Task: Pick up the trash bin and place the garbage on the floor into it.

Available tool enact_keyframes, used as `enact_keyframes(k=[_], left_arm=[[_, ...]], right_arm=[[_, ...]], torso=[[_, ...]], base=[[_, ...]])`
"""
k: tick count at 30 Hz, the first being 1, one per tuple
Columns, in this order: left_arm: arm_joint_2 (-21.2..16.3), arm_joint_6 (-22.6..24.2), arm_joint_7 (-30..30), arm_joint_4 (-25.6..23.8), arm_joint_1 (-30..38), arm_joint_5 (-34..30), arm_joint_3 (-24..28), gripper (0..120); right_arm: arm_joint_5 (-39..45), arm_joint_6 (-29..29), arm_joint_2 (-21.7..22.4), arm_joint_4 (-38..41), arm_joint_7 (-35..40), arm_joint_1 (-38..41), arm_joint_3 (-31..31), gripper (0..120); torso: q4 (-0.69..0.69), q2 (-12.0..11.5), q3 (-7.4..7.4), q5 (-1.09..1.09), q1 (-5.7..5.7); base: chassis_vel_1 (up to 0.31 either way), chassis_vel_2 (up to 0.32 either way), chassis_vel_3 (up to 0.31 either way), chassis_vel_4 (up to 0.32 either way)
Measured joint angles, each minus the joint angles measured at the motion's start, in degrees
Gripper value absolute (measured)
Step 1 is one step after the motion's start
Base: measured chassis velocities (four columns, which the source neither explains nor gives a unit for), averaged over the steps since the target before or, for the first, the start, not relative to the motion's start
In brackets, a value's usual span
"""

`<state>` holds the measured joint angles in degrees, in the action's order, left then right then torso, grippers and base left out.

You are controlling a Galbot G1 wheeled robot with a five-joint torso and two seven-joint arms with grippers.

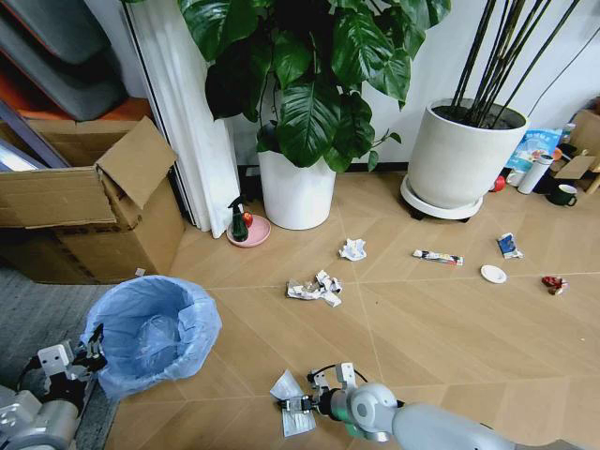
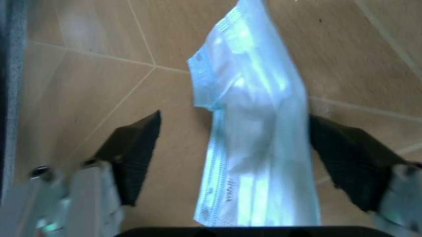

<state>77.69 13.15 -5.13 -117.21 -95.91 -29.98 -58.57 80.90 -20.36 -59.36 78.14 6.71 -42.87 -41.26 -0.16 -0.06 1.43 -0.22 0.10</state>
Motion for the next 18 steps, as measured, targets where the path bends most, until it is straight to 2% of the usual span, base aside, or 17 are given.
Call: enact_keyframes(k=[3, 4, 6, 9, 10, 12, 17, 18], left_arm=[[-0.1, 0.0, 0.0, -0.1, -0.1, -0.3, -0.4, 0], [-0.1, 0.0, 0.0, -0.1, -0.1, -0.3, -0.4, 0], [-0.3, 0.0, 0.0, -0.3, -0.4, -0.6, -0.7, 0], [-0.3, 0.0, 0.0, -0.4, -0.5, -0.7, -0.9, 0], [-0.4, 0.0, 0.0, -0.4, -0.6, -0.8, -1.0, 0], [-0.4, 0.0, 0.0, -0.4, -0.6, -0.8, -1.0, 0], [-0.3, 0.0, -0.2, -0.5, -1.1, -1.1, -1.2, 0], [-0.3, 0.0, -0.2, -0.5, -1.1, -1.1, -1.2, 0]], right_arm=[[0.0, -1.0, 0.0, 0.1, 1.7, 0.2, -0.4, 64], [0.0, -1.0, 0.0, 0.1, 1.7, 0.2, -0.4, 64], [-0.1, -1.3, 0.4, 0.6, 2.8, 0.1, -0.6, 51], [-0.2, -1.3, 0.7, 0.9, 3.1, -0.2, -0.6, 45], [-0.2, -1.3, 0.7, 1.0, 3.3, -0.4, -0.6, 38], [-0.2, -1.4, 0.8, 1.1, 3.5, -0.5, -0.6, 34], [-0.2, -2.2, 0.8, 1.5, 4.1, -0.9, -0.4, 12], [-0.2, -2.2, 0.8, 1.5, 4.1, -0.9, -0.4, 12]], torso=[[-0.01, 0.0, -0.01, 0.01, -0.01], [-0.01, 0.0, -0.01, 0.01, -0.01], [0.02, 0.0, 0.00, 0.04, -0.01], [0.03, 0.0, 0.00, 0.04, -0.01], [0.02, 0.0, 0.01, 0.04, -0.01], [0.02, 0.0, 0.01, 0.04, -0.01], [0.04, 0.0, 0.04, 0.05, 0.01], [0.04, 0.0, 0.04, 0.05, 0.01]], base=[[0.000, 0.000, 0.000, 0.000], [0.000, 0.000, 0.000, 0.000], [0.000, 0.000, 0.000, 0.000], [0.000, 0.000, 0.000, 0.000], [0.000, 0.000, 0.000, 0.000], [0.000, 0.000, 0.000, 0.000], [0.000, 0.000, 0.000, 0.000], [0.000, 0.000, 0.000, 0.000]])
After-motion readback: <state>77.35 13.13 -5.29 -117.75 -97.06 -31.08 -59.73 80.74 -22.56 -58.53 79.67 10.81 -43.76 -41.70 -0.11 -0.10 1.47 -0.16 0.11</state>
